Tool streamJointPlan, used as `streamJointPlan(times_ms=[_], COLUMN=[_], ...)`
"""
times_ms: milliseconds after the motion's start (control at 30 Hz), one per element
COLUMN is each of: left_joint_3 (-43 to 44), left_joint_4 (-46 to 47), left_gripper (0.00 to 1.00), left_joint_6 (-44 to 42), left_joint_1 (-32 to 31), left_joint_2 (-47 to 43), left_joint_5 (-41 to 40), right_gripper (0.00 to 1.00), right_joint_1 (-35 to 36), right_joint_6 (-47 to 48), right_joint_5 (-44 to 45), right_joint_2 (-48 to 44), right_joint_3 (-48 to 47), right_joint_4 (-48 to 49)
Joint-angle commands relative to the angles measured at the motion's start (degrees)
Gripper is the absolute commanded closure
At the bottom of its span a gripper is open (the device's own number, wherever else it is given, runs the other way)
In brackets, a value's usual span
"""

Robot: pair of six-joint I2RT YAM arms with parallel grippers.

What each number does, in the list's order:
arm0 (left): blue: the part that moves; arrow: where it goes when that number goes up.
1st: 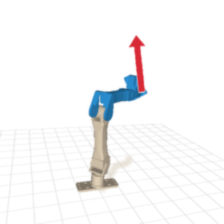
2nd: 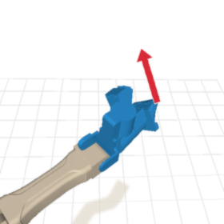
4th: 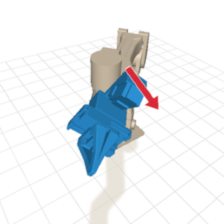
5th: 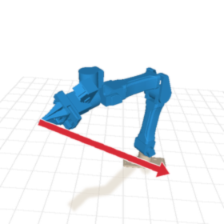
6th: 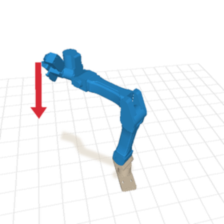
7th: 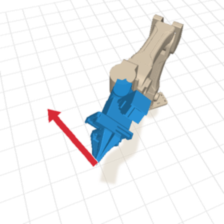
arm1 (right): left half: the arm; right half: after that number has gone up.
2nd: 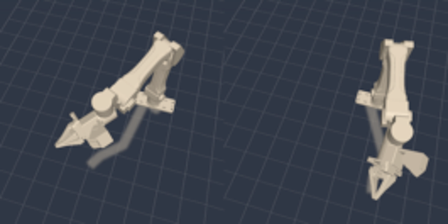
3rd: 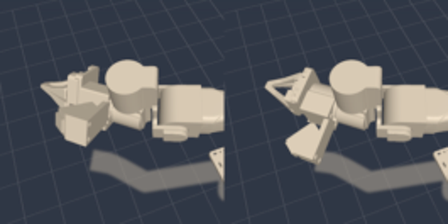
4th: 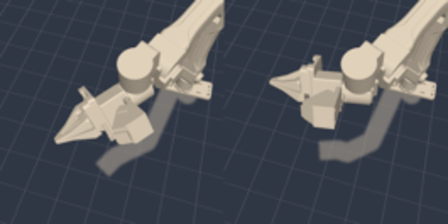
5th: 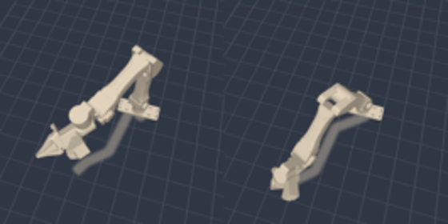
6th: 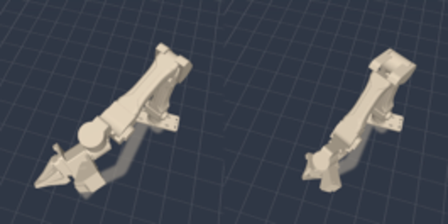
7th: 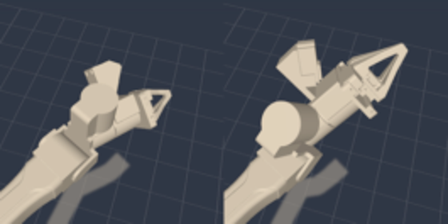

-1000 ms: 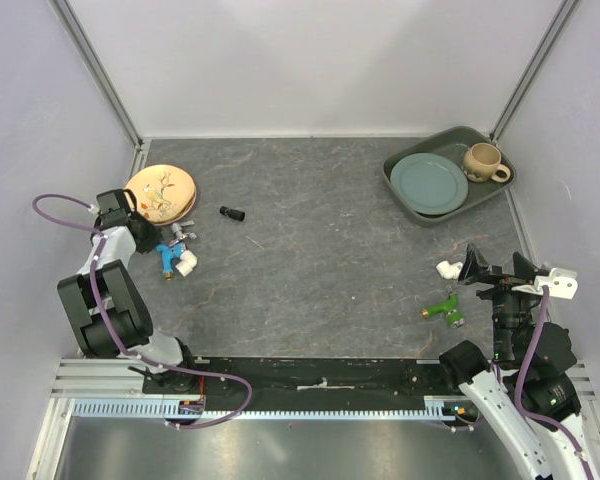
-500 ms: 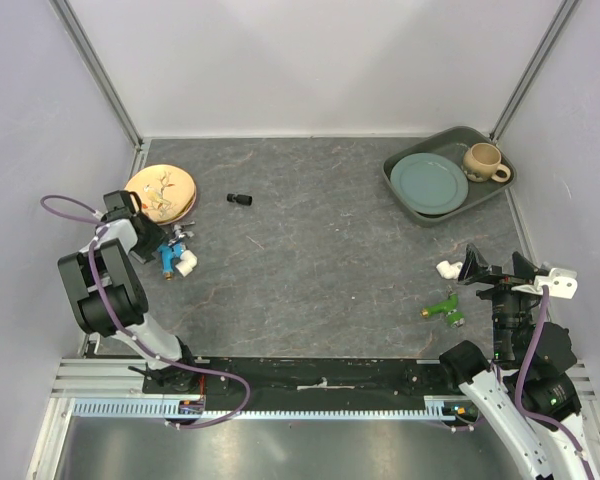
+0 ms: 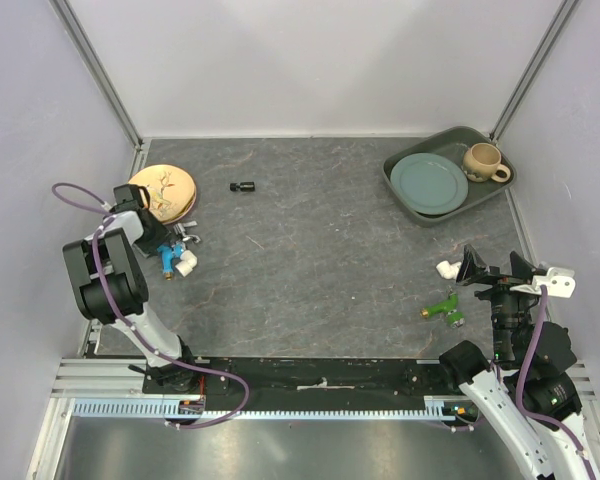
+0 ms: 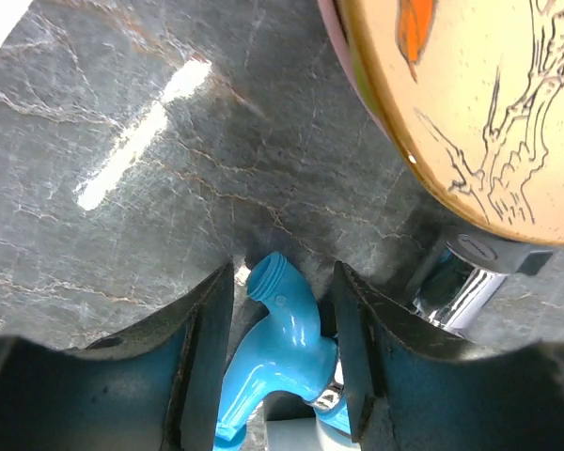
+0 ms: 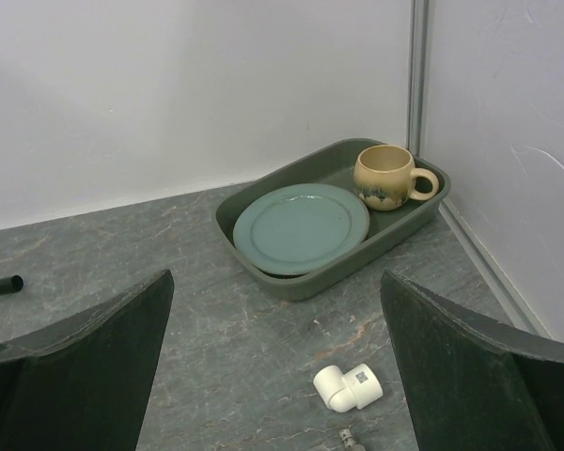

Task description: Install the water faucets

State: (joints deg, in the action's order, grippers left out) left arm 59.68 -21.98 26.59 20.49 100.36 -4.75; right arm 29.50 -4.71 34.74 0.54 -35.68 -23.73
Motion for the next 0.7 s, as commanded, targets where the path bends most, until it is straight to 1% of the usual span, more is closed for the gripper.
streamJointPlan(times_ms=[0, 100, 233, 333, 367, 433, 467, 533, 567, 600, 667], left_joint_3=[0.53, 0.17, 0.35, 0.35, 0.35, 0.44, 0.35, 0.44, 0.52, 0.61, 0.87], left_joint_4=[-3.33, -3.34, -3.95, -4.04, -4.21, -4.21, -4.30, -4.65, -4.74, -5.18, -5.53], left_gripper=[0.47, 0.48, 0.51, 0.60, 0.67, 0.73, 0.81, 0.88, 0.96, 0.98, 0.98], left_joint_6=[-3.03, -2.77, -2.86, -2.86, -2.86, -2.95, -3.12, -3.56, -3.74, -4.00, -4.61], left_joint_1=[-3.08, -4.40, -5.72, -6.52, -6.52, -6.52, -6.52, -6.52, -6.52, -6.52, -6.52], left_joint_2=[0.02, -1.21, -1.39, -1.92, -2.09, -2.97, -3.41, -4.02, -4.90, -5.34, -6.83], left_joint_5=[-2.80, -2.72, -1.93, -1.66, -1.66, -2.01, -2.27, -2.89, -3.07, -3.33, -3.95], right_gripper=[0.02, 0.02, 0.02, 0.02, 0.02, 0.02, 0.02, 0.02, 0.02, 0.02, 0.02], right_joint_1=[0.47, 0.47, 0.56, 0.65, 0.56, 0.56, 0.56, 0.56, 0.56, 0.65, 0.74], right_joint_6=[-0.30, -0.30, -0.30, -0.30, -0.21, -0.21, -0.21, -0.30, -0.30, -0.21, -0.30], right_joint_5=[-0.02, -0.03, -0.03, -0.03, -0.02, -0.03, -0.02, -0.11, -0.20, -0.11, -0.20], right_joint_2=[-0.18, -0.27, -0.18, -0.18, -0.18, -0.27, -0.27, -0.27, -0.27, -0.27, -0.27], right_joint_3=[-1.85, -1.76, -1.85, -1.85, -1.85, -1.85, -1.85, -1.85, -1.85, -1.85, -1.76], right_joint_4=[0.00, 0.00, -0.09, -0.09, -0.09, -0.09, -0.18, -0.09, -0.09, -0.09, -0.09])
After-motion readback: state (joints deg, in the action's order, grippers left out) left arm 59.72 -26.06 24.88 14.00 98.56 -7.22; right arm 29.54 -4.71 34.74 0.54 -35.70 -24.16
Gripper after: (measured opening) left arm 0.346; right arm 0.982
